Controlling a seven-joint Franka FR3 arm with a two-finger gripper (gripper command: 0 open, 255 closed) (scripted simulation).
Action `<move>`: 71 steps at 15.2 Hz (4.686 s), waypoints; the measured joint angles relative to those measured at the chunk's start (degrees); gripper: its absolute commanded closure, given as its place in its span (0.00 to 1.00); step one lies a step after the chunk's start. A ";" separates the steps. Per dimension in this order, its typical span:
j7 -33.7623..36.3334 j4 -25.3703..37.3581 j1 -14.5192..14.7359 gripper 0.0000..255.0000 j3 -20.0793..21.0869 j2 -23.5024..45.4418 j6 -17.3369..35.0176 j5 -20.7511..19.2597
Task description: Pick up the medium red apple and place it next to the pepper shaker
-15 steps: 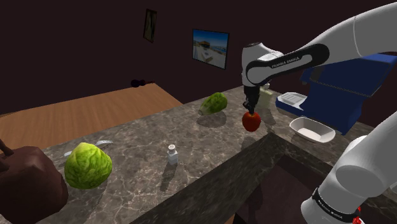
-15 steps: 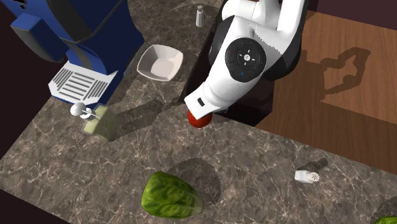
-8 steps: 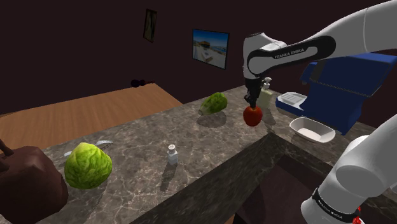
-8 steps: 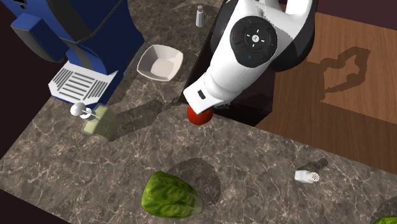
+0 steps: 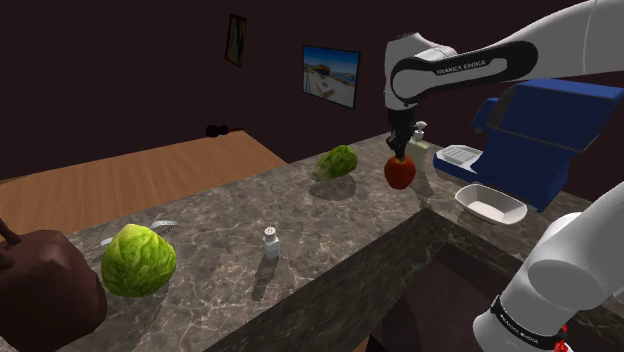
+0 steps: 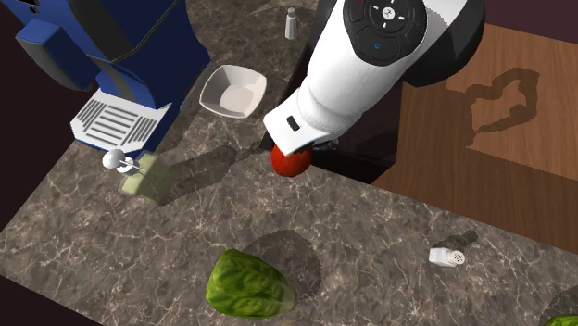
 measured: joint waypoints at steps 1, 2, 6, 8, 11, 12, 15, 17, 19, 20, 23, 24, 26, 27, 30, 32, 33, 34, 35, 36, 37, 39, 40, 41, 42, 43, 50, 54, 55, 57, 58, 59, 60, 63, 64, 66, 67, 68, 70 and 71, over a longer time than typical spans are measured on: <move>0.01 0.54 0.07 1.00 0.12 -0.29 -0.84 0.08; -0.05 1.36 0.13 1.00 0.21 -0.36 -1.73 0.15; -0.63 4.06 0.12 1.00 0.24 -0.64 -4.66 0.25; -0.91 5.79 0.13 1.00 0.28 -0.50 -6.24 0.32; -1.34 8.33 0.12 1.00 0.32 -0.29 -8.52 0.37; -1.52 9.26 0.10 1.00 0.31 -0.13 -9.27 0.38; -1.89 11.63 0.11 1.00 0.37 0.06 -11.43 0.41; -2.20 13.51 0.10 1.00 0.39 0.36 -12.97 0.43; -2.32 15.05 0.14 1.00 0.49 0.64 -14.24 0.47; -2.73 14.48 -0.01 1.00 0.26 -0.20 -14.46 0.35; -4.52 9.73 -0.73 1.00 -0.92 -5.43 -14.56 -0.33; -5.27 8.11 -1.05 1.00 -1.47 -7.04 -14.39 -0.68; -6.67 5.11 -1.61 1.00 -2.39 -10.67 -14.75 -1.36; -7.60 4.20 -1.96 1.00 -3.01 -12.14 -15.09 -1.79; -10.08 -0.07 -2.99 1.00 -4.61 -18.12 -16.28 -3.25; -11.68 -2.76 -3.69 1.00 -5.78 -21.52 -16.57 -4.33; -12.45 -3.73 -4.02 1.00 -6.24 -23.22 -17.12 -4.83; -13.37 -4.82 -4.42 1.00 -6.93 -24.77 -17.32 -5.48; -14.41 -6.00 -4.88 1.00 -7.71 -26.51 -17.62 -6.23; -15.31 -6.66 -5.28 1.00 -8.21 -28.14 -18.36 -6.85; -16.52 -7.25 -5.79 1.00 -9.02 -29.77 -19.08 -7.67; -18.75 -8.99 -6.80 1.00 -10.50 -33.24 -20.23 -9.33; -19.53 -9.86 -7.19 1.00 -11.12 -34.56 -20.41 -10.02; -20.56 -10.51 -7.66 1.00 -11.86 -35.95 -20.84 -10.84; -21.52 -11.63 -8.22 1.00 -12.38 -38.00 -21.53 -11.64; -22.90 -11.84 -8.71 1.00 -13.55 -38.97 -21.81 -12.76; -31.55 -13.22 -12.30 1.00 -19.27 -47.40 -25.89 -19.66; -36.88 -12.62 -14.12 1.00 -22.99 -50.75 -27.65 -24.07; -38.37 -11.96 -14.42 1.00 -24.17 -51.14 -27.99 -25.29; -41.32 -11.11 -15.32 1.00 -25.93 -52.66 -29.05 -27.56; -42.76 -11.03 -15.84 1.00 -26.88 -53.66 -29.44 -28.77; -44.05 -10.49 -16.05 1.00 -27.94 -53.99 -29.57 -29.93; -45.76 -9.57 -16.38 1.00 -29.03 -54.46 -30.06 -31.22; -50.23 -6.66 -16.69 1.00 -32.34 -54.87 -30.65 -34.84; -51.49 -6.07 -16.86 1.00 -33.24 -55.17 -30.76 -35.89; -54.83 -4.25 -17.37 1.00 -35.31 -55.98 -31.30 -38.35; -56.15 -3.14 -17.15 1.00 -36.51 -55.82 -31.17 -39.51; -57.60 -2.16 -17.15 1.00 -37.57 -55.95 -31.19 -40.65; -58.86 -2.37 -17.52 1.00 -38.95 -56.82 -30.76 -42.17; -59.03 -2.90 -17.72 1.00 -39.38 -57.28 -30.48 -42.64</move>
